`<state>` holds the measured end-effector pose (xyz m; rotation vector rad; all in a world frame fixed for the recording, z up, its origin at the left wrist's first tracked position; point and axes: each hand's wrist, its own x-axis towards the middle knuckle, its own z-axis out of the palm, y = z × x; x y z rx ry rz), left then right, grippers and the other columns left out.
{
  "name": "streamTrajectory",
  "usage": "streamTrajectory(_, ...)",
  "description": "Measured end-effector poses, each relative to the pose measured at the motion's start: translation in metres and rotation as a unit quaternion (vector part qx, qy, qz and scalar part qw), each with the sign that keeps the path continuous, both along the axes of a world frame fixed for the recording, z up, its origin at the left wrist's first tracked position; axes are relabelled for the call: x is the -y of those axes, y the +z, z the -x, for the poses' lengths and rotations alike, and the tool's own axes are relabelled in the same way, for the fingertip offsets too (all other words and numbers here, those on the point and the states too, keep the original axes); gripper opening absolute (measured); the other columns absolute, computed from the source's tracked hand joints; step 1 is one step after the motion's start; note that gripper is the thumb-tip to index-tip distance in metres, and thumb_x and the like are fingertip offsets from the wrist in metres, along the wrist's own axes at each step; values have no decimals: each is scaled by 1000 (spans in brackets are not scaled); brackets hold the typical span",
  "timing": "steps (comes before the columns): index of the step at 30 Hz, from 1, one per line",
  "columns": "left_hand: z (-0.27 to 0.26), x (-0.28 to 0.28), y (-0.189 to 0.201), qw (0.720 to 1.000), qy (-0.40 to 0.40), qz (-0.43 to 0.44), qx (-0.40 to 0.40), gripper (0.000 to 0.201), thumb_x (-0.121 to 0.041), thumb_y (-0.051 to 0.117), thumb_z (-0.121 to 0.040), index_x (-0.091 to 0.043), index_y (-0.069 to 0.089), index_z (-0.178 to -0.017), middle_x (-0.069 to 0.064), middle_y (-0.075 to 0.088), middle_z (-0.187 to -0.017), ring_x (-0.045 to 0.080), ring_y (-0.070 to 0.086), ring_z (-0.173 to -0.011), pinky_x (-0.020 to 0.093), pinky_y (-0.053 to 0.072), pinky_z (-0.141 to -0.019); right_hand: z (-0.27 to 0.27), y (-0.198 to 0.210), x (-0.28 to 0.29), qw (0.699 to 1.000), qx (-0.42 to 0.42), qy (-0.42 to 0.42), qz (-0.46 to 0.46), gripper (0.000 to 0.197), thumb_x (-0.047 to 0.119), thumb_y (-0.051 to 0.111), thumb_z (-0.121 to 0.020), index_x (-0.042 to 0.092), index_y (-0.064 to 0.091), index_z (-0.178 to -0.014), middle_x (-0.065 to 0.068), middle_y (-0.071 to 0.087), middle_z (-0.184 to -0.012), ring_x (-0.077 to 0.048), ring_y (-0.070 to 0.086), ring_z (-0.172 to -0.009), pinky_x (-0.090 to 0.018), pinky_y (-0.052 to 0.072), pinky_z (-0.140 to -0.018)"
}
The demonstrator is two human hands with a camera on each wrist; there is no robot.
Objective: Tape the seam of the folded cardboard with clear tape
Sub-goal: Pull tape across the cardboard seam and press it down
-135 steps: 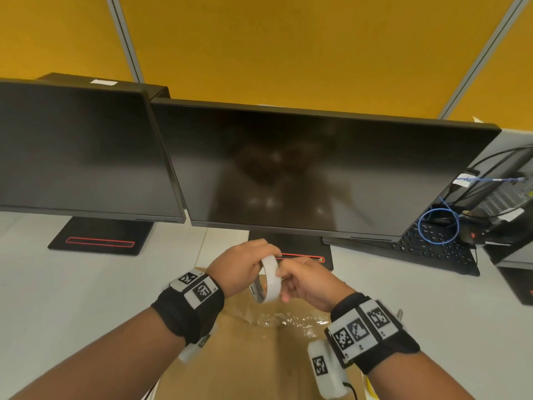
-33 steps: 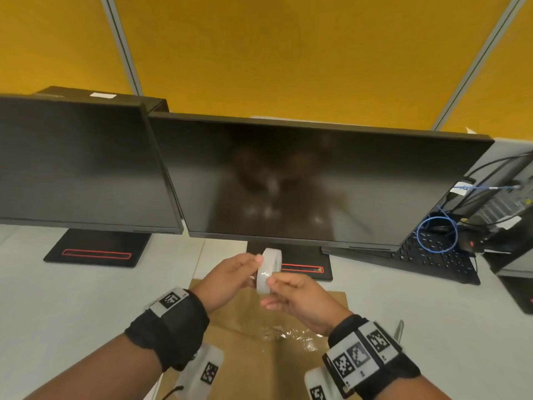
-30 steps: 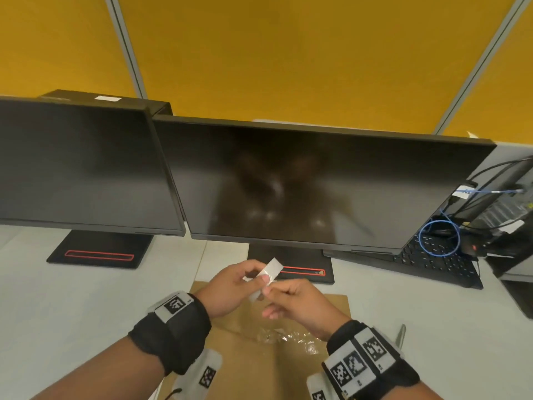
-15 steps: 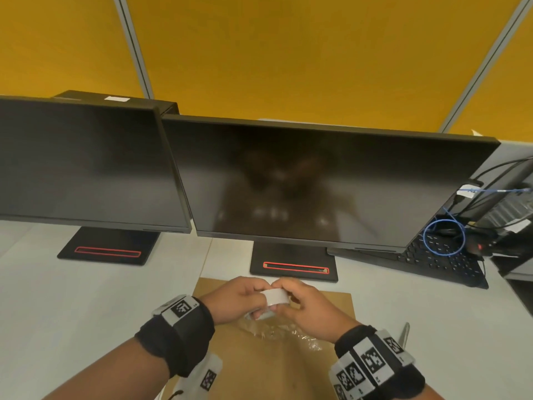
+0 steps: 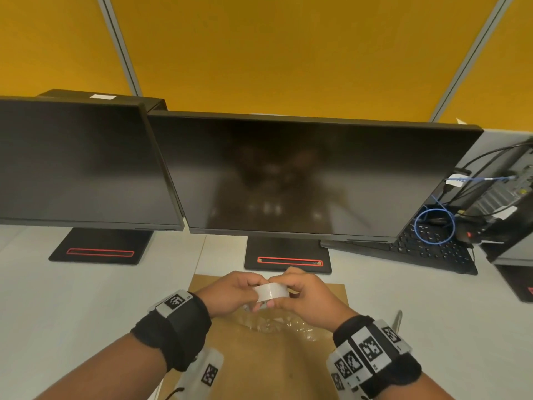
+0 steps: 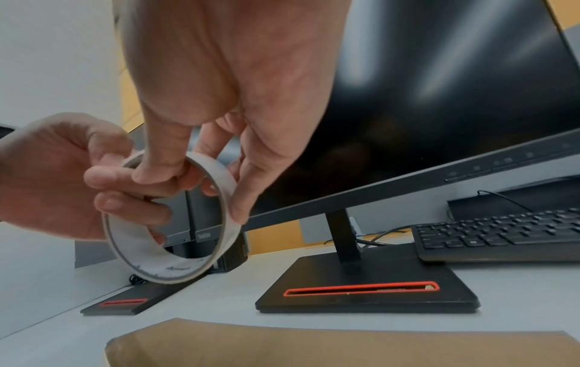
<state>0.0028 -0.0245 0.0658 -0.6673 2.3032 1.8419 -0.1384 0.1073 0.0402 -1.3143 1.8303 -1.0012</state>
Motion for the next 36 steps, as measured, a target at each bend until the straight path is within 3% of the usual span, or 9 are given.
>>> streamTrajectory(3, 1, -1, 2, 1000, 7, -22, -21, 22, -7, 64, -78, -14, 68, -98, -1, 62, -90, 6, 56, -82, 11, 47, -67, 4, 3, -1, 1000, 20, -5, -3, 32, 24, 76, -79, 32, 70, -109, 15, 53, -91, -8, 55, -96, -25, 49, -88)
streamTrajectory(8, 2, 1, 6, 999, 6, -36, -14, 43, -43, 56, -63, -14, 72, -90, 3, 62, -72, 2, 56, -71, 17, 47, -76, 5, 5, -2, 997, 73, 4, 8, 29, 22, 76, -79, 36, 70, -104, 11, 57, -94, -13, 59, -98, -30, 52, -91)
streamTrajectory(10, 2, 2, 6, 1000, -7, -15, -9, 46, -38, 52, -66, -4, 71, -91, -5, 61, -63, 1, 55, -68, 24, 45, -81, 5, 5, -1, 996, 85, 4, 8, 30, 22, 76, -78, 36, 70, -104, 10, 57, -94, -14, 59, -98, -32, 52, -91)
streamTrajectory(12, 3, 4, 7, 1000, -7, -2, -9, 37, -27, 47, -70, -2, 70, -87, 1, 61, -67, 5, 54, -70, 25, 43, -82, 5, 3, 0, 996, 93, 5, 7, 30, 22, 77, -78, 37, 70, -103, 11, 56, -93, -14, 59, -98, -33, 52, -92)
streamTrajectory(19, 9, 0, 2, 999, 42, 1, 0, 33, -8, 55, -52, -18, 72, -79, -1, 62, -79, 12, 54, -76, 22, 44, -65, 7, -2, 1, 995, 101, -7, 12, 30, 21, 79, -76, 34, 72, -103, 10, 55, -92, -14, 59, -96, -36, 51, -94)
streamTrajectory(22, 7, 2, 2, 999, -1, -44, -6, 26, -14, 60, -58, -20, 72, -80, 5, 63, -81, 14, 55, -80, 23, 45, -69, 8, -2, 0, 995, 95, 0, 6, 30, 22, 79, -76, 33, 72, -104, 8, 56, -92, -16, 59, -97, -36, 52, -92)
streamTrajectory(26, 8, -1, 5, 999, 0, -37, -4, 34, -42, 61, -57, -20, 73, -81, -2, 61, -56, 11, 54, -64, 21, 45, -68, 7, -1, 0, 996, 87, 2, 9, 30, 22, 81, -73, 40, 72, -97, 10, 52, -86, -15, 56, -91, -35, 53, -86)
streamTrajectory(32, 11, 0, 3, 1000, 6, 8, 4, 39, -20, 51, -63, 4, 72, -86, -11, 63, -55, 9, 55, -69, 27, 46, -74, 9, 2, 1, 997, 72, 7, 3, 34, 22, 82, -72, 42, 71, -97, 10, 51, -86, -15, 55, -90, -35, 53, -85)
streamTrajectory(36, 11, -2, 5, 1000, 5, -15, -1, 30, -33, 58, -64, -12, 74, -78, -11, 61, -54, 6, 54, -64, 26, 43, -72, 10, 5, 0, 998, 63, 11, -6, 30, 25, 81, -74, 41, 71, -98, 7, 54, -89, -15, 56, -92, -31, 53, -84)
